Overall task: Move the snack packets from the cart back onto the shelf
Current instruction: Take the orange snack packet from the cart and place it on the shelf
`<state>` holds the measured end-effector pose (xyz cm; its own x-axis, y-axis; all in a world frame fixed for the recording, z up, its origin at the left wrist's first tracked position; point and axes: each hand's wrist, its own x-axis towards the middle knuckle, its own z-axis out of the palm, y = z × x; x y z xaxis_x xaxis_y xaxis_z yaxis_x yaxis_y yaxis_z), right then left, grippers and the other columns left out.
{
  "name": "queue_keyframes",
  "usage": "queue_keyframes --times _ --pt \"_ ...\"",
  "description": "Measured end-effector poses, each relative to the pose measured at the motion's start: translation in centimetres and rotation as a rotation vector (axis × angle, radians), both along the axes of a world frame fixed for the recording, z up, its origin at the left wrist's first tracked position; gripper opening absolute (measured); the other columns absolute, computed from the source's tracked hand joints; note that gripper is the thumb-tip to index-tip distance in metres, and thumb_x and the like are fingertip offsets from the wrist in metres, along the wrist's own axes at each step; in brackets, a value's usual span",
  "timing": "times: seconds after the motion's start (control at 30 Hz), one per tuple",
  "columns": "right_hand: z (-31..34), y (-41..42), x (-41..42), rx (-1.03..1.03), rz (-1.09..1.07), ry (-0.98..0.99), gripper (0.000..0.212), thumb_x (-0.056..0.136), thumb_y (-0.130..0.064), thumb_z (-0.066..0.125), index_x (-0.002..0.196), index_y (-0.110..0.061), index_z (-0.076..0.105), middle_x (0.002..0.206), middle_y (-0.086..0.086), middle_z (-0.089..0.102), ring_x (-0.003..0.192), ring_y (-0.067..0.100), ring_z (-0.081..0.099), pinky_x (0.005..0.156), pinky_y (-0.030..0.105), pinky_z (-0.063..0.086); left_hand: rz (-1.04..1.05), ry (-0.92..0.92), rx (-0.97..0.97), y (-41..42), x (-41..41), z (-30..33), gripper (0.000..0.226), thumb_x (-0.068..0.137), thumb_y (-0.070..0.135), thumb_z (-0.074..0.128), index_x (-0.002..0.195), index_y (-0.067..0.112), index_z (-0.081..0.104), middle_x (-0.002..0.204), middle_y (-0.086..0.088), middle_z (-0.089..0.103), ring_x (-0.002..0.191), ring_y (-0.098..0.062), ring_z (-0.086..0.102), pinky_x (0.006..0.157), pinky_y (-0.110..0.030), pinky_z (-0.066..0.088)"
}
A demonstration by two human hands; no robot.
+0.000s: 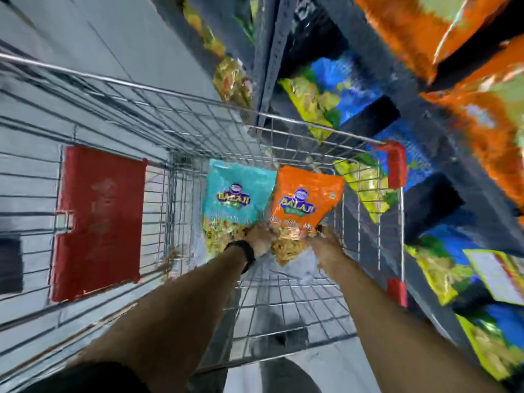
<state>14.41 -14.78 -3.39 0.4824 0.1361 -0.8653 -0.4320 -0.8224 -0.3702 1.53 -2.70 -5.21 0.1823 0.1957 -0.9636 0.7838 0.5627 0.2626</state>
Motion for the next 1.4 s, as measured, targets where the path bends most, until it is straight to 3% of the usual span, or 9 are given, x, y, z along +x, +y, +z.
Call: queue_keyframes --times 0.07,0.23,0.33,0.4,0.5,0.7,0.8,1.13,1.4 --pt "-0.2 0.0 -0.2 0.008 -0.036 0.039 0.047 0.087 0.007 0.074 0.132 0.006 0.062 0.11 0.02 0.074 0.092 0.025 0.065 0.085 0.04 0.056 -0.002 -0.054 -0.024 -0.3 -0.2 -0.3 0.036 0.103 0.014 0.054 0.076 0.032 0.04 0.078 0.006 0.047 0.066 -0.01 0.05 0.101 -0.043 0.053" --pt "1.5 0.0 0.2 -0.036 -0.004 0.168 0.05 0.075 0.006 0.085 0.117 -0.012 0.063 0.114 0.013 0.072 0.106 0.031 0.069 0.102 0.05 0.054 -0.002 -0.194 -0.12 -0.4 -0.6 2.0 0.026 0.099 0.02 0.065 0.121 0.006 0.062 0.113 -0.01 0.073 0.102 -0.024 0.07 0.089 -0.04 0.053" --pt "4.1 -0.5 0.4 -0.042 0.056 0.226 0.041 0.074 -0.007 0.09 0.108 -0.012 0.067 0.109 0.008 0.073 0.089 0.021 0.07 0.068 0.033 0.062 -0.007 -0.251 -0.123 -0.3 -1.3 4.4 0.033 0.099 0.028 0.064 0.125 0.008 0.067 0.113 -0.005 0.076 0.105 -0.022 0.07 0.077 -0.025 0.055" --pt "6.6 -0.6 0.3 -0.049 0.052 0.252 0.048 0.076 -0.019 0.09 0.116 -0.013 0.064 0.104 0.005 0.071 0.083 0.018 0.066 0.054 0.026 0.056 0.059 -0.271 -0.129 -0.3 -1.8 6.3 0.036 0.098 0.027 0.066 0.127 0.006 0.068 0.121 -0.009 0.076 0.115 -0.028 0.069 0.096 -0.029 0.057" --pt "10.8 -0.9 -0.1 0.029 0.065 0.24 0.089 0.073 -0.023 0.09 0.148 -0.003 0.047 0.144 0.02 0.061 0.123 0.033 0.065 0.1 0.045 0.059 0.129 -0.296 -0.136 -0.7 -2.6 10.2 0.048 0.091 0.026 0.075 0.135 0.012 0.062 0.141 -0.007 0.067 0.135 -0.032 0.058 0.119 -0.052 0.04" --pt "21.6 -3.2 -1.5 0.298 -0.048 0.171 0.056 0.072 0.001 0.089 0.12 -0.015 0.065 0.115 0.008 0.078 0.12 0.028 0.069 0.111 0.053 0.051 0.241 -0.503 -0.178 -1.4 -4.7 19.8 0.027 0.086 0.01 0.074 0.111 0.02 0.072 0.105 0.002 0.079 0.097 -0.02 0.071 0.078 -0.034 0.058" --pt "27.2 -4.6 -2.2 0.5 -0.064 0.075 0.075 0.074 0.002 0.088 0.14 -0.016 0.059 0.132 0.006 0.073 0.122 0.025 0.069 0.112 0.047 0.051 0.271 -0.691 -0.086 -1.9 -5.1 25.2 0.055 0.081 0.002 0.073 0.135 0.006 0.061 0.126 -0.013 0.072 0.112 -0.028 0.066 0.107 -0.048 0.051" --pt "52.6 -12.3 1.3 1.144 0.039 -0.413 0.042 0.079 0.002 0.081 0.116 -0.016 0.072 0.122 0.016 0.078 0.106 0.026 0.073 0.097 0.044 0.06 0.098 -1.317 0.231 -6.5 0.4 51.5 0.056 0.08 -0.011 0.067 0.127 0.019 0.066 0.125 -0.013 0.075 0.106 -0.029 0.076 0.087 -0.045 0.061" --pt "68.1 -22.7 7.6 1.292 -0.065 -0.864 0.03 0.087 0.003 0.073 0.111 -0.015 0.073 0.096 -0.003 0.084 0.086 0.009 0.078 0.073 0.021 0.061 -0.139 -1.65 0.368 -14.5 11.6 69.0 0.076 0.078 -0.023 0.067 0.147 -0.002 0.044 0.142 -0.033 0.059 0.132 -0.048 0.059 0.108 -0.058 0.051"
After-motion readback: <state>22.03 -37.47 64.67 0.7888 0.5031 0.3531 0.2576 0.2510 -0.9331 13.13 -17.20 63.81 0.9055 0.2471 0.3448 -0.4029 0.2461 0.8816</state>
